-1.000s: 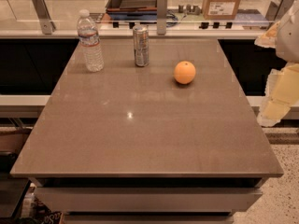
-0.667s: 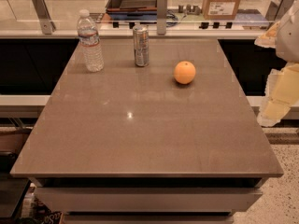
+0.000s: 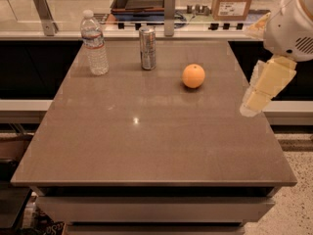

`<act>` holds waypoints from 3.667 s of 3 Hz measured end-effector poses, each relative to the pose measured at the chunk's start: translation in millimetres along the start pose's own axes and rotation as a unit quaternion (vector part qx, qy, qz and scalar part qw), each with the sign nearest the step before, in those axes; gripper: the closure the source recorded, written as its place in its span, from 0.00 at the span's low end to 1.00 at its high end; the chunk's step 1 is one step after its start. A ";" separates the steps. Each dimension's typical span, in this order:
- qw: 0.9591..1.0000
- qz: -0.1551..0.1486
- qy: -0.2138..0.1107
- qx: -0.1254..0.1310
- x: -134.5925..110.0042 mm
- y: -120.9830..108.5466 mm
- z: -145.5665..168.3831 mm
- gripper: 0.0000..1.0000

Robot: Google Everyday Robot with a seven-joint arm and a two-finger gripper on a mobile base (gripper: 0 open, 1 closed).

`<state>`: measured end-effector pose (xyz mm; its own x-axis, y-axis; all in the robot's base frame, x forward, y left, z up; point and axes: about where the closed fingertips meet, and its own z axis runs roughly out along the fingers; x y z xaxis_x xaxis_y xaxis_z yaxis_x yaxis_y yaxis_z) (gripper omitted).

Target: Pick water bottle

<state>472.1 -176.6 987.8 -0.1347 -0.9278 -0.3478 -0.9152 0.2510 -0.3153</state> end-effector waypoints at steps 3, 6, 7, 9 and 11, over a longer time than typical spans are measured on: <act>0.984 0.069 -0.159 0.037 -115.5 -9.7 78.3 0.00; 0.961 0.149 -0.215 0.093 -143.9 -28.2 96.2 0.00; 0.954 0.143 -0.244 0.095 -157.1 -42.9 109.5 0.00; 0.933 0.129 -0.328 0.071 -211.1 -76.6 156.5 0.00; 0.907 0.120 -0.400 0.057 -268.0 -102.2 188.5 0.00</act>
Offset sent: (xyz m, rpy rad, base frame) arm 0.0845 0.1510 -0.0180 0.4339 -0.2089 -0.0456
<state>673.3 98.4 946.8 0.0349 -0.3562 -0.9337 -0.8448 0.4886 -0.2180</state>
